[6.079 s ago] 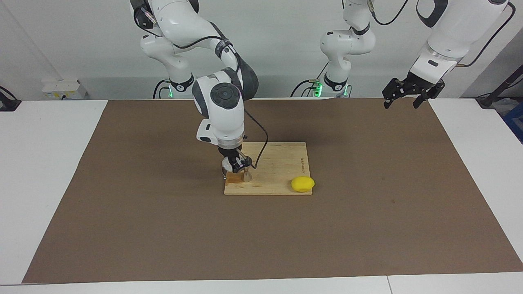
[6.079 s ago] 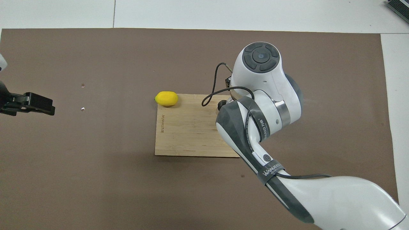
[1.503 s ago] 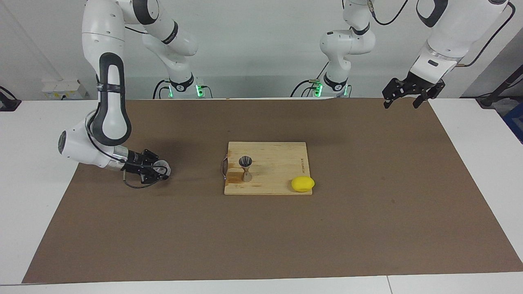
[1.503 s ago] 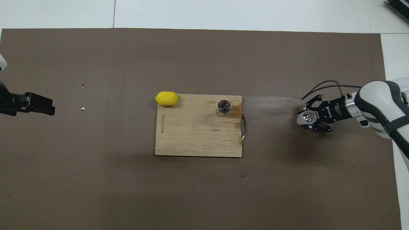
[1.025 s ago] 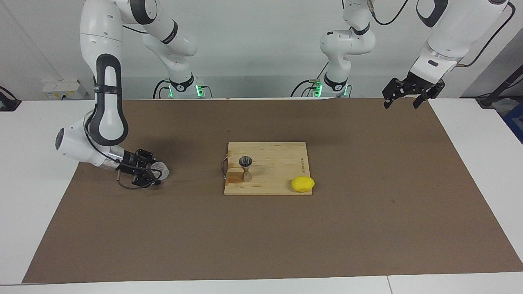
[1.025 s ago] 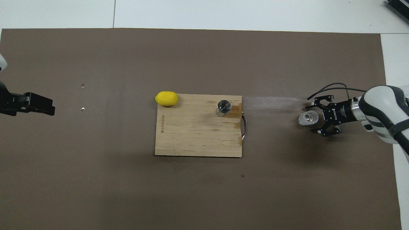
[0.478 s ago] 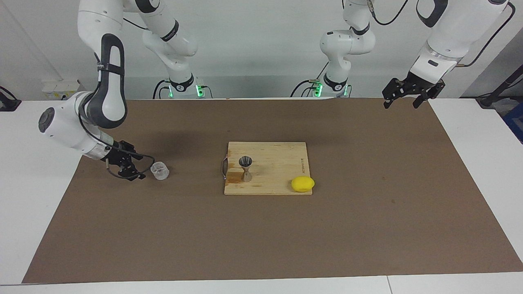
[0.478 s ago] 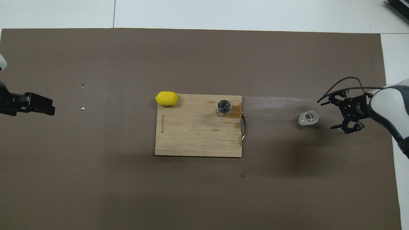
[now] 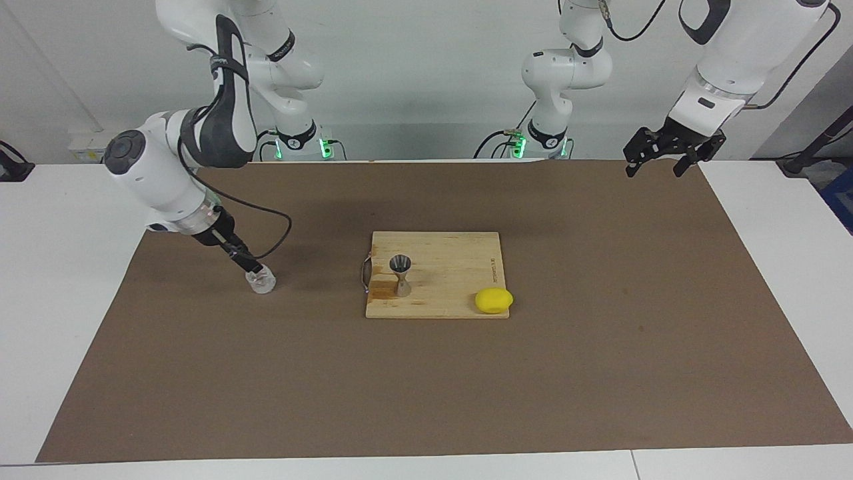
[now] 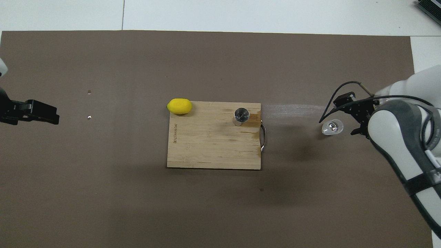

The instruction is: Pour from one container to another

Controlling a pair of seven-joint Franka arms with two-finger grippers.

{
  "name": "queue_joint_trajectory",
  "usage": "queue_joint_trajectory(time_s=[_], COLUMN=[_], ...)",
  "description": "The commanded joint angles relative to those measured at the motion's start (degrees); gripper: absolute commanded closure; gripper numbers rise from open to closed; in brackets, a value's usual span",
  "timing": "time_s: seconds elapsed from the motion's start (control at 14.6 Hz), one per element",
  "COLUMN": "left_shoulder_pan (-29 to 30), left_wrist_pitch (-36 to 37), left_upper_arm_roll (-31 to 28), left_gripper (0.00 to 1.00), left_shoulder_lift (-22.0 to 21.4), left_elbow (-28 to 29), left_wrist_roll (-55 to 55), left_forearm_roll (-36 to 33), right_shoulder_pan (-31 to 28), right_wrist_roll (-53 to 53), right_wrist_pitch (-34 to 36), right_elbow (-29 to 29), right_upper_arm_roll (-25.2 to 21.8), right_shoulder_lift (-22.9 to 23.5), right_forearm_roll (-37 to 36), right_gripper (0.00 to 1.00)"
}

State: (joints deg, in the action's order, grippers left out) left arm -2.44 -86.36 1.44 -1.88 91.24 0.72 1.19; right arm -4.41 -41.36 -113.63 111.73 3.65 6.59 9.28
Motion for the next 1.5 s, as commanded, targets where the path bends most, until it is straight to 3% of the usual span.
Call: queue_joint_trajectory(time_s=[0.0, 0.14, 0.34, 0.61, 0.96, 1.16, 1.43], left_shoulder_pan=[0.3, 0.3, 0.3, 0.3, 0.3, 0.3, 0.3], left_wrist_pitch=[0.7, 0.7, 0.7, 0.7, 0.7, 0.7, 0.7], left_upper_arm_roll=[0.1, 0.1, 0.1, 0.1, 0.1, 0.1, 0.1], left_gripper=[0.0, 0.0, 0.0, 0.0, 0.0, 0.0, 0.0], left_shoulder_lift=[-0.1, -0.2, -0.2, -0.1, -0.2, -0.1, -0.1], left_elbow=[-0.2, -0.2, -0.2, -0.2, -0.2, -0.2, -0.2], left_wrist_roll=[0.0, 0.0, 0.0, 0.0, 0.0, 0.0, 0.0], left_forearm_roll=[-0.4, -0.4, -0.4, -0.4, -0.4, -0.4, -0.4], right_shoulder_pan=[2.3, 6.3, 8.1, 8.9, 7.9, 7.5, 6.7], right_wrist_roll=[6.2, 15.3, 16.5, 17.4, 22.1, 24.5, 27.1], right_wrist_pitch=[0.7, 1.0, 4.2, 15.3, 24.4, 25.6, 26.4], right_elbow=[0.8, 0.8, -0.4, -12.3, -21.6, -21.3, -15.8], right_upper_arm_roll=[0.5, 0.4, 0.6, 0.7, 0.7, 0.7, 0.5], right_shoulder_lift=[-1.3, -2.0, -5.0, -4.2, -3.7, -4.0, -7.7], right_forearm_roll=[-2.9, -7.0, -13.0, -13.8, -13.0, -12.7, -10.9], right_gripper=[0.01, 0.01, 0.01, 0.01, 0.01, 0.01, 0.01])
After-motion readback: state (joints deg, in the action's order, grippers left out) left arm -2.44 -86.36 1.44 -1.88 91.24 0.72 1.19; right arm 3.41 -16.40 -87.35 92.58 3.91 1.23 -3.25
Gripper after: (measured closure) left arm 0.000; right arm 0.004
